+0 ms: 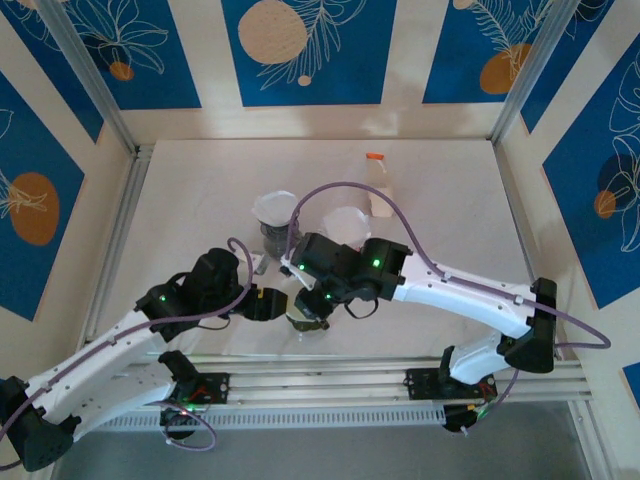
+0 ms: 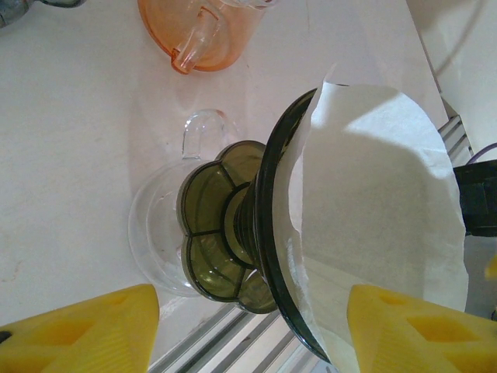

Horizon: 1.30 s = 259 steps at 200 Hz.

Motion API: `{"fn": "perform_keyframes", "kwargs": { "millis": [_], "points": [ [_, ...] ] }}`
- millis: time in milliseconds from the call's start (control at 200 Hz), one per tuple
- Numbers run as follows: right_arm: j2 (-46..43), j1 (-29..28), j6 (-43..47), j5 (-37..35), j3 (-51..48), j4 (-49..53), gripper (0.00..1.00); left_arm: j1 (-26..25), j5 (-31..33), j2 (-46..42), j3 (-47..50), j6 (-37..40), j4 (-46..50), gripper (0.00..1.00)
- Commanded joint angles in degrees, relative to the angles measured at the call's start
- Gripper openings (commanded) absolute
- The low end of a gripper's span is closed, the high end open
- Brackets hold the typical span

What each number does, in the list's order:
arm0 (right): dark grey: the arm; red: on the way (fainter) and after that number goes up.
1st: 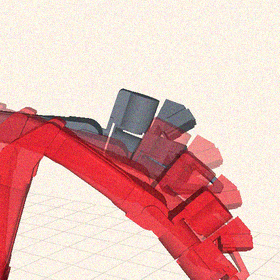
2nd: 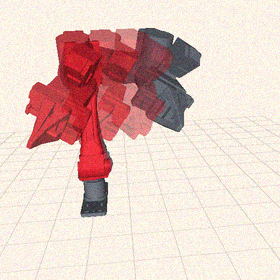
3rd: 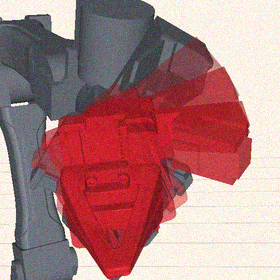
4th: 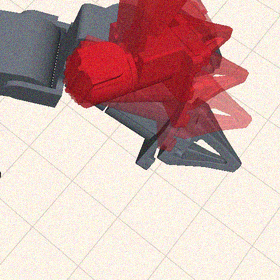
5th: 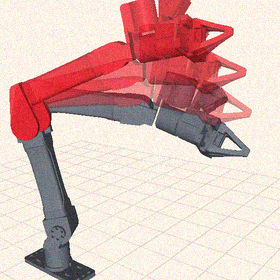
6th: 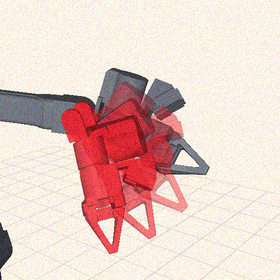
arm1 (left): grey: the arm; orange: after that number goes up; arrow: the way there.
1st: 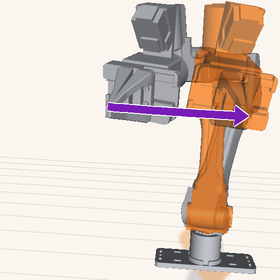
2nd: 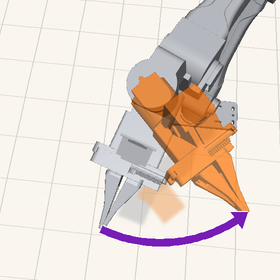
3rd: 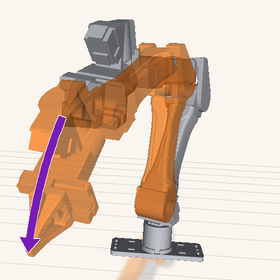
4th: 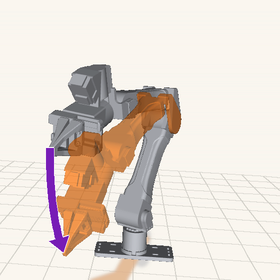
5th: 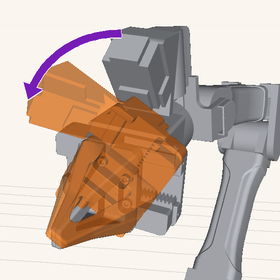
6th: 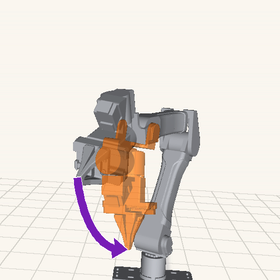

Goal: Place the coffee filter in the dripper

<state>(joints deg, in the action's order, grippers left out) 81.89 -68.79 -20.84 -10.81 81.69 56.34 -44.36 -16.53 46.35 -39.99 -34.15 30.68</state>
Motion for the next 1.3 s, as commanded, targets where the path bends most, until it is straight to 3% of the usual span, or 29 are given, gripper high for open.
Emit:
{"fn": "perform_keyframes", "kwargs": {
  "millis": [0,515,815,955,1291],
  "points": [
    [0.2,-1.2,0.1,3.5,-1.7,-0.1,0.13,0.7,-0.9,-0.4,0.5,-0.1,-0.4,0.66],
    [0.9,-1.9,0.0,4.9,-3.2,-1.4,0.08,0.7,-0.5,-0.6,0.6,-0.1,-0.3,0.66],
    [-2.1,3.8,0.7,-4.5,1.2,0.2,0.29,0.7,-0.3,-0.6,0.7,0.0,-0.2,0.66],
    [0.0,7.0,1.0,-7.2,3.0,1.9,0.29,0.7,-0.2,-0.6,0.6,0.0,-0.2,0.66],
    [3.2,11.0,1.9,-4.1,3.1,0.2,0.27,0.7,-0.2,-0.4,0.6,0.0,-0.2,0.66]
  ]
}}
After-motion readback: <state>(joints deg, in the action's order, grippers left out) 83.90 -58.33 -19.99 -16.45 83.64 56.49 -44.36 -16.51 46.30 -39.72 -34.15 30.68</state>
